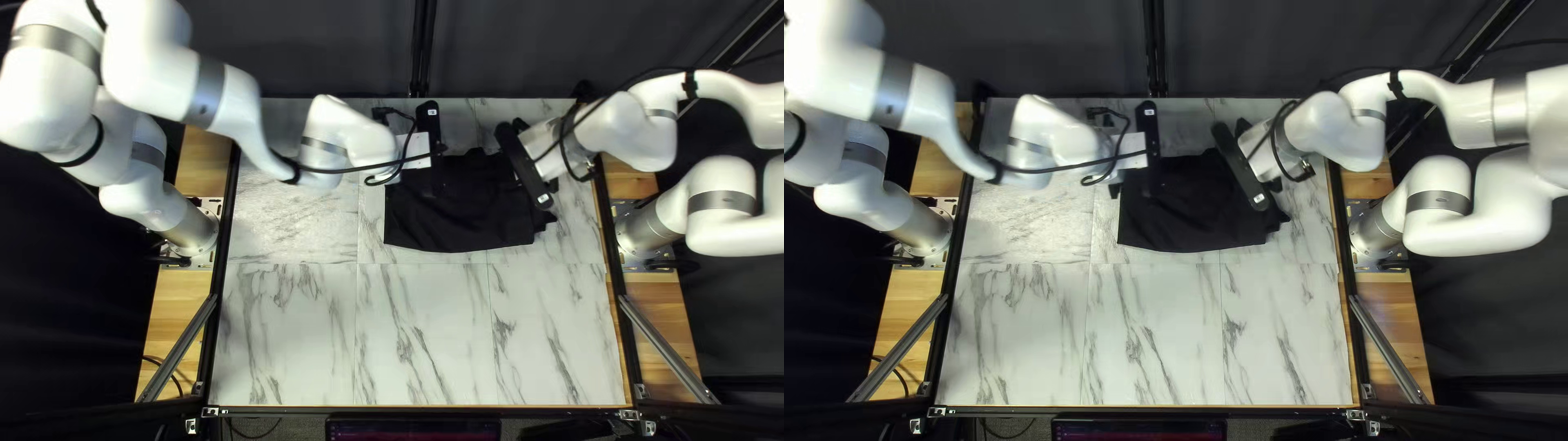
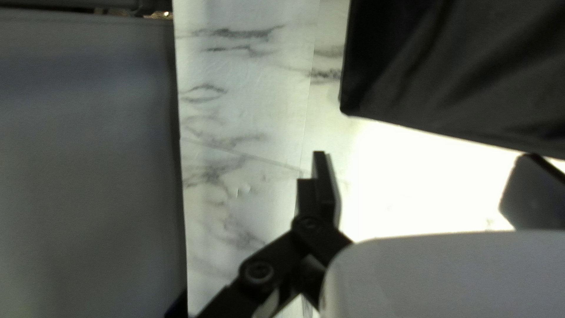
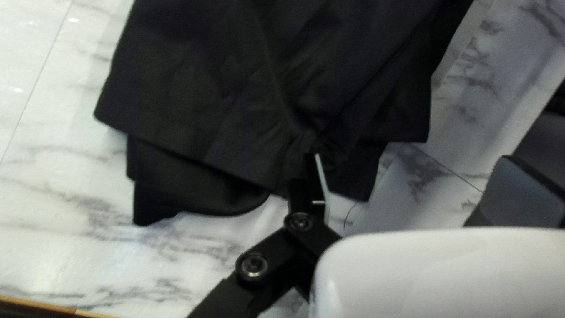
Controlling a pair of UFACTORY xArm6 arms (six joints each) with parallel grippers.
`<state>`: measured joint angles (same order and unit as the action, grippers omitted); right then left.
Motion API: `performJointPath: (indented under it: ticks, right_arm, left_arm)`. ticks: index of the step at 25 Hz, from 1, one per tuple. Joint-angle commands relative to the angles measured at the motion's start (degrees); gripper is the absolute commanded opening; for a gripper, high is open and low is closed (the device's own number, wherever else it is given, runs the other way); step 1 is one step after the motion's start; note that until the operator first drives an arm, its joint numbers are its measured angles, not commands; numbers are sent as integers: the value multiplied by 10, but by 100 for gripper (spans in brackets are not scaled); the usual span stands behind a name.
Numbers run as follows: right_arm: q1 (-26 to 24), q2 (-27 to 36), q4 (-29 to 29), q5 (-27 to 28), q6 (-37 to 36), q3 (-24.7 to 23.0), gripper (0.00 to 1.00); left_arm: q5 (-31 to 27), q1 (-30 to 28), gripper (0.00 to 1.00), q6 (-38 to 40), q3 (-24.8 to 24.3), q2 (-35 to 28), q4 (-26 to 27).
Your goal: Fold t-shirt
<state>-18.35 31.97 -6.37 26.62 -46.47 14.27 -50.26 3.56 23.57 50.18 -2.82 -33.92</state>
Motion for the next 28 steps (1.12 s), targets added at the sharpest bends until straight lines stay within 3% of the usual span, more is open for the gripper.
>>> performJointPath:
  ticks: [1, 10, 14, 28]
  right_arm:
    - [-19, -41, 52, -38, -49, 4, 100]
    - [-21, -35, 77, -27, -67, 2, 100]
    - [-29, -37, 118, -12, -104, 6, 100]
    - [-32, -36, 125, -16, -114, 0, 100]
  left_arm:
    - [-36, -6, 100, -21, -26, -74, 10]
    - [-168, 4, 100, -146, -60, -337, 95]
    - [-175, 4, 100, -150, -58, -344, 97]
    - [-175, 4, 100, -150, -58, -344, 97]
